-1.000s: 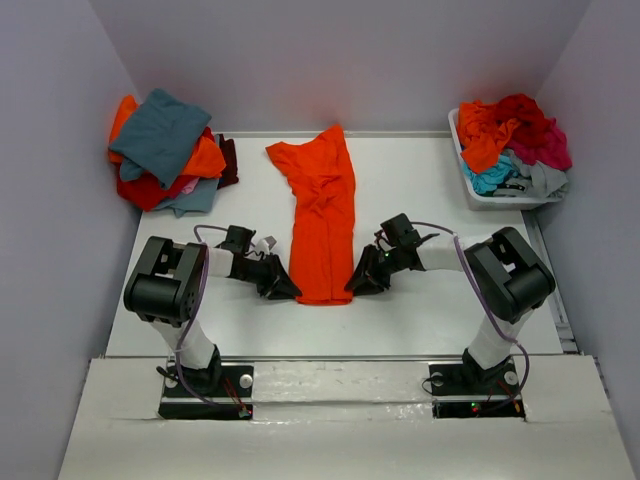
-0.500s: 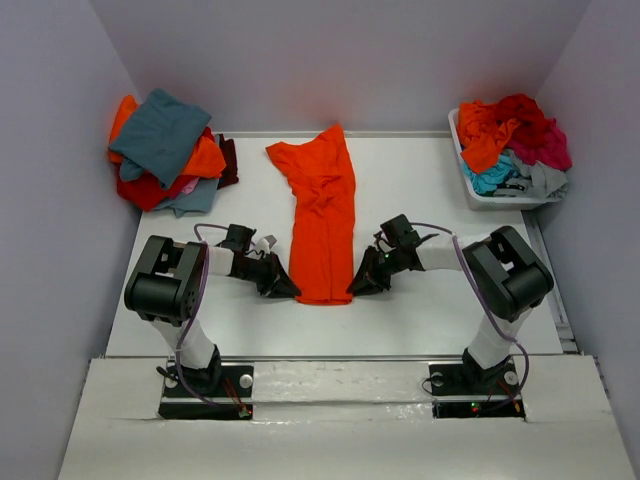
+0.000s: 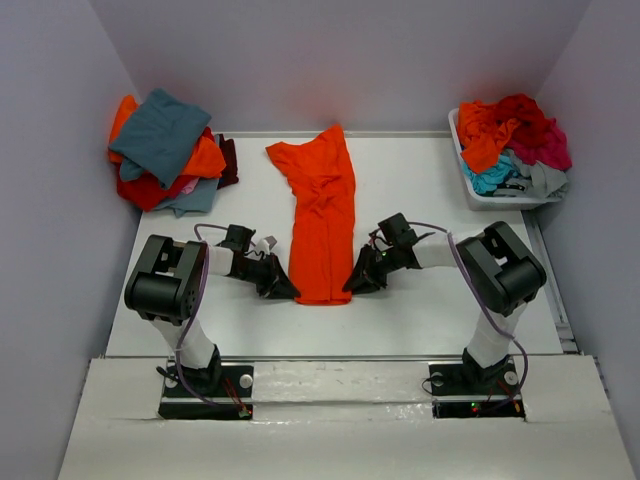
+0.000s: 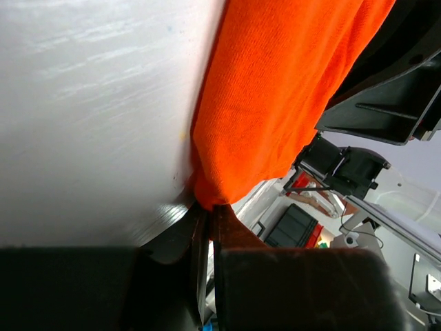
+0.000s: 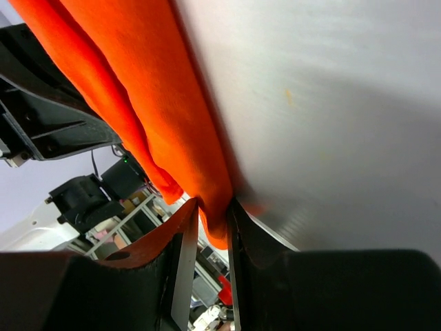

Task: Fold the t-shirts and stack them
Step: Grab the bottom of the folded rectangular tshirt with both arms, then fold the folded rectangular tshirt in 1/3 of the way

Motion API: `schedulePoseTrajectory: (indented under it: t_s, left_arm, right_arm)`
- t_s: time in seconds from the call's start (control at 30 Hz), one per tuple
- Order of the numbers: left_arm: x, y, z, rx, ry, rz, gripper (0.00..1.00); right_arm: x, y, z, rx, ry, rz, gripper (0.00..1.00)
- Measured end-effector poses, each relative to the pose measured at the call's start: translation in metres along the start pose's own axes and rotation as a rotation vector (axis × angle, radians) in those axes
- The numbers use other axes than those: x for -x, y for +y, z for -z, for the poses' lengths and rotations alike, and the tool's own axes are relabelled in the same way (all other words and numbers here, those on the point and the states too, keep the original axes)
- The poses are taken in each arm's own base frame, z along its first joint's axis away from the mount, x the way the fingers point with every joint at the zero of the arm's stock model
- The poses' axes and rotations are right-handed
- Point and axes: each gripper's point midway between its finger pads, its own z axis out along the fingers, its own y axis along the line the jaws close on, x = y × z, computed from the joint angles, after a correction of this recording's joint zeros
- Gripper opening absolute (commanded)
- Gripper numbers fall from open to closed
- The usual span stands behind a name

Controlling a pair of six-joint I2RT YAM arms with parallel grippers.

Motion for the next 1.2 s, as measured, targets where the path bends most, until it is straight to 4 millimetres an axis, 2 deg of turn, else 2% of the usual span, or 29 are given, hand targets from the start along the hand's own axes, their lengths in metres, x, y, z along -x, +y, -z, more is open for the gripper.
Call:
schedulePoseTrajectory:
  t_s: [0.13,0.33,0.43,0.77,0.97,1.2]
  left_arm:
    - [-0.001,0.0,0.0,0.001,0.003,-0.003,0.14]
    - [-0.002,0.001,0.0,0.002,0.007,-0.008,0.08]
    - [-0.002,0.001,0.001,0.004,0.008,-0.009,0.06]
    - [-0.002,0.003,0.004,0.038,0.007,-0.034,0.06]
    - [-0.005,0.006,0.016,0.111,-0.04,-0.073,0.06]
    - [-0.021,-0.016,0.031,0.114,-0.075,-0.163,0.06]
  right_arm:
    - [0.002,0.003,-0.002,0.012,0.001,0.008,0.29]
    - [0.003,0.003,-0.002,0.016,-0.001,0.017,0.12]
    - [0.003,0.002,-0.002,0.016,0.0,0.02,0.1]
    - [-0.004,-0.002,0.002,-0.022,0.028,0.026,0.09]
    - [-0.016,0.0,0.015,-0.051,0.049,0.038,0.09]
    - [-0.026,0.017,0.029,-0.045,0.051,0.096,0.09]
